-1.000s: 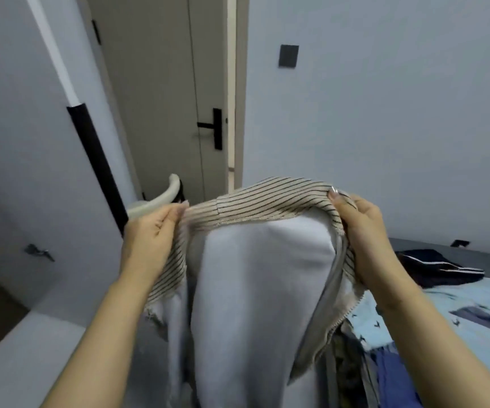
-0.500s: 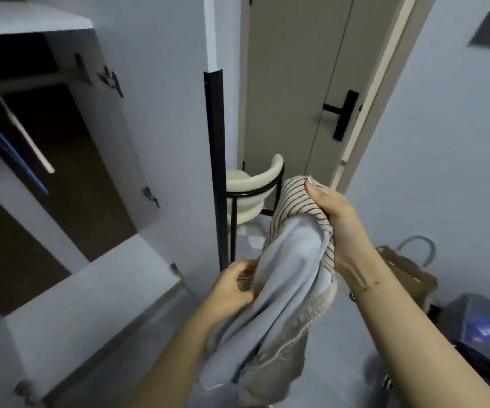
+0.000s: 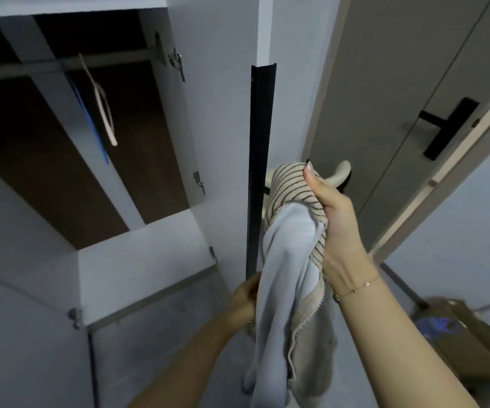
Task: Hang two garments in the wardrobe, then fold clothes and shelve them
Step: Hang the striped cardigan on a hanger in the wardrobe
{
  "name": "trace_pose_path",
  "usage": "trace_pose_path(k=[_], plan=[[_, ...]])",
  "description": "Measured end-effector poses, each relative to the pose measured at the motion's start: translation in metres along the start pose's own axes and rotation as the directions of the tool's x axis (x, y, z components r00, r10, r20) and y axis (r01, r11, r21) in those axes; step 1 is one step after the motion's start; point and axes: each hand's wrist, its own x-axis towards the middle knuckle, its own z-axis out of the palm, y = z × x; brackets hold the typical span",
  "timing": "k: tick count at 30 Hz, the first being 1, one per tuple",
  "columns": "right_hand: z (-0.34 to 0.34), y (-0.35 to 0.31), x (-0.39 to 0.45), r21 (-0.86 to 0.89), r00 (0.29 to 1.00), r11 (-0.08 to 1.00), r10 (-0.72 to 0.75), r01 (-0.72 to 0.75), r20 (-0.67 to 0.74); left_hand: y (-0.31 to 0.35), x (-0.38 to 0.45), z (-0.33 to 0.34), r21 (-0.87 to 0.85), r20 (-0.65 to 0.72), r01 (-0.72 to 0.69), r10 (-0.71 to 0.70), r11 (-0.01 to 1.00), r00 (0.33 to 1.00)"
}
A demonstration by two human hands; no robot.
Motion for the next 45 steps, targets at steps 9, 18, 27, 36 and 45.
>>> trace_pose_path(k=[9, 18, 27, 36, 45], plan=[[-0.003, -0.001, 0.014, 0.073, 0.996, 0.995, 0.066, -0.070, 0.062, 0.012, 0.013, -0.005, -0.038, -0.306, -0.036, 0.023, 0.999, 0.952], [-0.024, -0.018, 0.024, -0.189, 0.987, 0.970, -0.161, 0.156, -0.011, 0.017, -0.044, -0.149, 0.151, -0.353, -0.031, 0.083, 0.988, 0.932], [0.004, 0.030, 0.059, -0.689, 0.944, 0.646, -0.248, 0.329, 0.218, 0.082, -0.117, -0.226, 0.018, -0.752, -0.176, 0.129, 0.984, 0.647], [0.058, 0.116, 0.122, -0.910, 0.943, 0.248, -0.088, 0.332, 0.320, 0.094, -0.143, -0.327, 0.100, -0.870, -0.271, 0.216, 0.957, 0.444], [0.143, 0.235, 0.202, -0.980, 0.975, -0.034, 0.119, 0.194, 0.189, 0.050, -0.097, -0.463, -0.192, -0.869, -0.341, 0.002, 0.920, 0.495]])
